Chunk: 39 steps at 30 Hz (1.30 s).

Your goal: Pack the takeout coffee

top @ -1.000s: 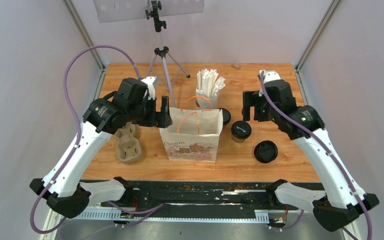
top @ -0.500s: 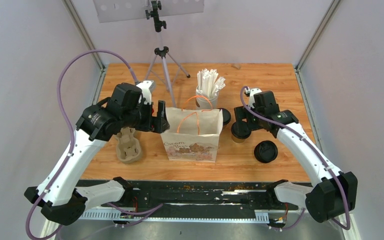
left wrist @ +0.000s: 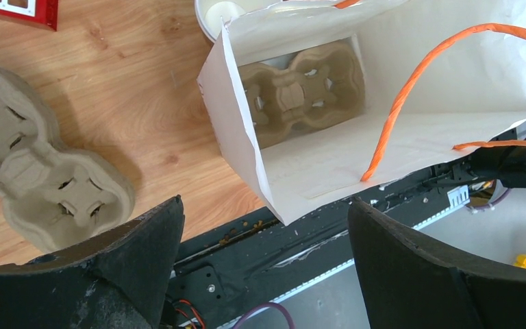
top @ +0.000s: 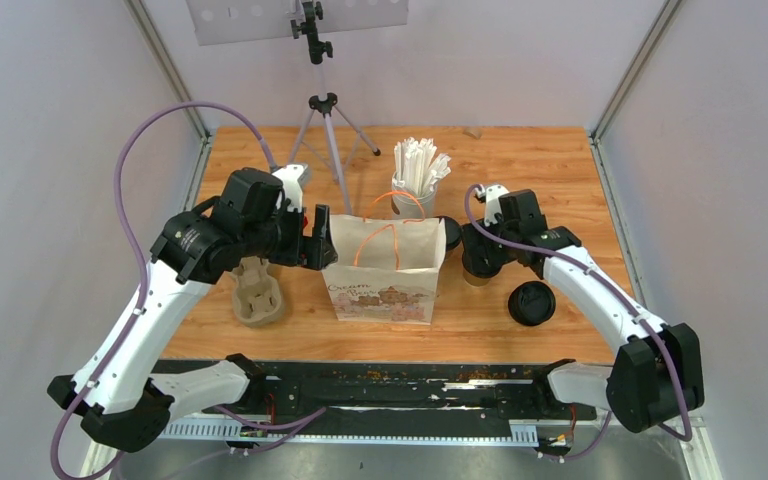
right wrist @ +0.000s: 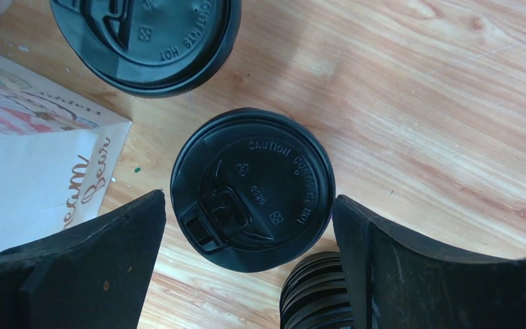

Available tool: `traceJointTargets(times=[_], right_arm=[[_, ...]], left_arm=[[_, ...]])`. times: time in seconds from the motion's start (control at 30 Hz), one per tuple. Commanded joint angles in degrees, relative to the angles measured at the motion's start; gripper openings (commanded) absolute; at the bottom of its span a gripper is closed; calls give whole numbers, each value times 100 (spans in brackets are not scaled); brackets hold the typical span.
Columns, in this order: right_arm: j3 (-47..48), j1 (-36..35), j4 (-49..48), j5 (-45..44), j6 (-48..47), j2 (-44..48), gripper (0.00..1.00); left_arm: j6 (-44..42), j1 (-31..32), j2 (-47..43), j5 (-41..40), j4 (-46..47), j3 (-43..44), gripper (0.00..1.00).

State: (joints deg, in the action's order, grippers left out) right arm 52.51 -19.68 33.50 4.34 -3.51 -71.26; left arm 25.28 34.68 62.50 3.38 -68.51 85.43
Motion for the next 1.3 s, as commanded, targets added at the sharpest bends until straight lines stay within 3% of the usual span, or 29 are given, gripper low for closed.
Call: traceJointTargets(times=[0.0, 0.23, 0.63, 1.27], right_arm=[[-99, 45, -335, 186, -191, -75, 90], [-164, 43, -299, -3, -318, -55, 83], [-169, 44, -355, 40, -256, -97, 85], [-377, 43, -501, -3, -287, -55, 70]], left_arm=[[-39, -31, -100, 83, -4, 90, 94], [138, -34, -169, 46, 32, 6, 93], [196, -33, -192, 63, 176, -102, 93], [153, -31, -144, 90, 232, 9, 90]])
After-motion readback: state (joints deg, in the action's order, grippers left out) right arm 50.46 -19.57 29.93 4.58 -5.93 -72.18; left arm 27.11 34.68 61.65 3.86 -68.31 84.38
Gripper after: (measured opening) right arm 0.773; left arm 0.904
